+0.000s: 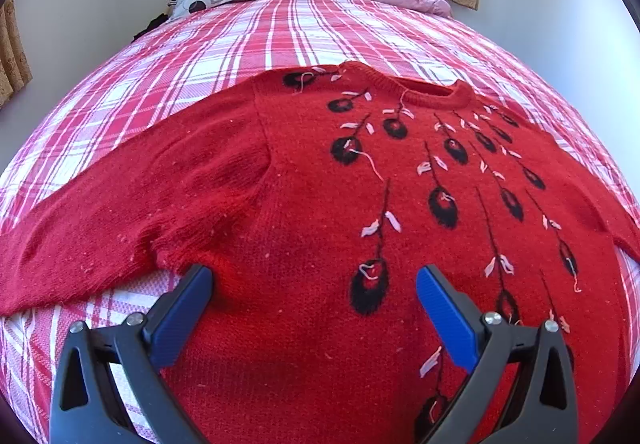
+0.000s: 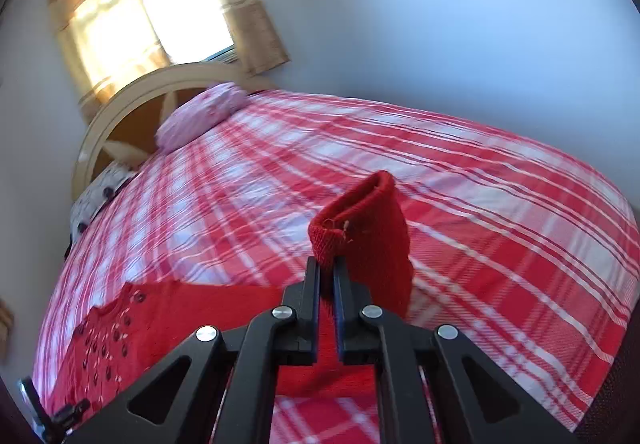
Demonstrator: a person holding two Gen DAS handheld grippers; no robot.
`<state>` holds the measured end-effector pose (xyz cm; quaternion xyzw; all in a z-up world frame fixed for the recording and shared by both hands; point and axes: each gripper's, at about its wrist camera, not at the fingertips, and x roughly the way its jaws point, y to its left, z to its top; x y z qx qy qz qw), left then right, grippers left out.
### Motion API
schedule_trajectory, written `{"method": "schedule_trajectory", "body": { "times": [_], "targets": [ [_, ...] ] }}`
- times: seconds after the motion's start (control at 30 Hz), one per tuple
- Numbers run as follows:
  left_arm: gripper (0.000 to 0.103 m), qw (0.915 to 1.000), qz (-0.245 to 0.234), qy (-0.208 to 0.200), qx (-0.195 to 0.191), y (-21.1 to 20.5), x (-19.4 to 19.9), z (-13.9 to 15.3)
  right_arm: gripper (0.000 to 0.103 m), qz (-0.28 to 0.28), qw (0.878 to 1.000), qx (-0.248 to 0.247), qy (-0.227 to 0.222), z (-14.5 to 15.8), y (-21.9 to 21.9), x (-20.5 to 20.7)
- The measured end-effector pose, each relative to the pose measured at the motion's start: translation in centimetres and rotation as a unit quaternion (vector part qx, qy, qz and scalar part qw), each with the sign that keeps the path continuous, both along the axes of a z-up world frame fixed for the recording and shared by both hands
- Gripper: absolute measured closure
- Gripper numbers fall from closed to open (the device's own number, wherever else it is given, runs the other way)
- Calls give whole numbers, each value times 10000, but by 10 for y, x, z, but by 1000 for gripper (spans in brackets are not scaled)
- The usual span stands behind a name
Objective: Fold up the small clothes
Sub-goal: 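Lay the held sleeve across the sweater body and open the right gripper, then grasp the sweater side edge beside the folded sleeve with the left gripper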
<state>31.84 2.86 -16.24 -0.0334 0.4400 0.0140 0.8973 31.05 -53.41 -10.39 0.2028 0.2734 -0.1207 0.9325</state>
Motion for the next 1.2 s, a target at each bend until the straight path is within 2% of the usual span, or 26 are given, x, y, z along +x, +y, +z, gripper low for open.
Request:
{"method": "schedule_trajectory", "body": {
  "times": [0.23, 0.4, 0.57, 0.67, 0.7, 0.77, 0.8, 0.83, 0.9, 0.97, 1.0, 1.07, 1.13, 1.2],
  "targets": [
    [0, 9998, -69, -17, -210, 2, 0, 0, 98, 1054, 9936, -402, 66, 12, 91, 39],
    [0, 9994, -117, -41, -321, 3, 0, 0, 98, 1932, 9773, -850, 187, 7, 168, 60],
    [0, 9990, -173, -55, -409, 4, 0, -1, 98, 2684, 9559, -1147, 336, -16, 241, 72],
    [0, 9988, -185, -56, -446, 4, -1, -1, 98, 3042, 9450, -1044, 591, -43, 264, 81],
    [0, 9987, -194, -50, -459, 4, -2, -1, 98, 3215, 9392, -958, 733, -54, 269, 83],
    [0, 9986, -231, -36, -480, 3, -2, -1, 96, 3337, 9349, -896, 805, -65, 272, 79],
    [0, 9986, -261, -18, -470, 2, -1, -1, 87, 3431, 9314, -881, 840, -70, 271, 76],
    [0, 9985, -296, -3, -465, 1, -1, -1, 63, 3514, 9281, -870, 869, -71, 270, 72],
    [1, 9977, -481, 59, -477, -5, -2, 0, 40, 3631, 9254, -717, 813, -70, 259, 60],
    [6, 9971, -630, 100, -410, -13, -4, 6, 40, 3635, 9280, -519, 636, -64, 245, 44],
    [12, 9963, -708, 118, -483, -17, -6, 10, 40, 3606, 9300, -448, 556, -61, 234, 35],
    [18, 9926, -907, 202, -781, -29, -7, 20, 40, 3461, 9362, -411, 457, -57, 216, 25],
    [18, 9890, -1141, 238, -908, -50, -7, 33, 40, 3226, 9446, -474, 372, -58, 198, 16],
    [18, 9864, -1420, 212, -805, -78, -5, 46, 40, 2957, 9535, -531, 256, -63, 180, 4]
  ]
}}
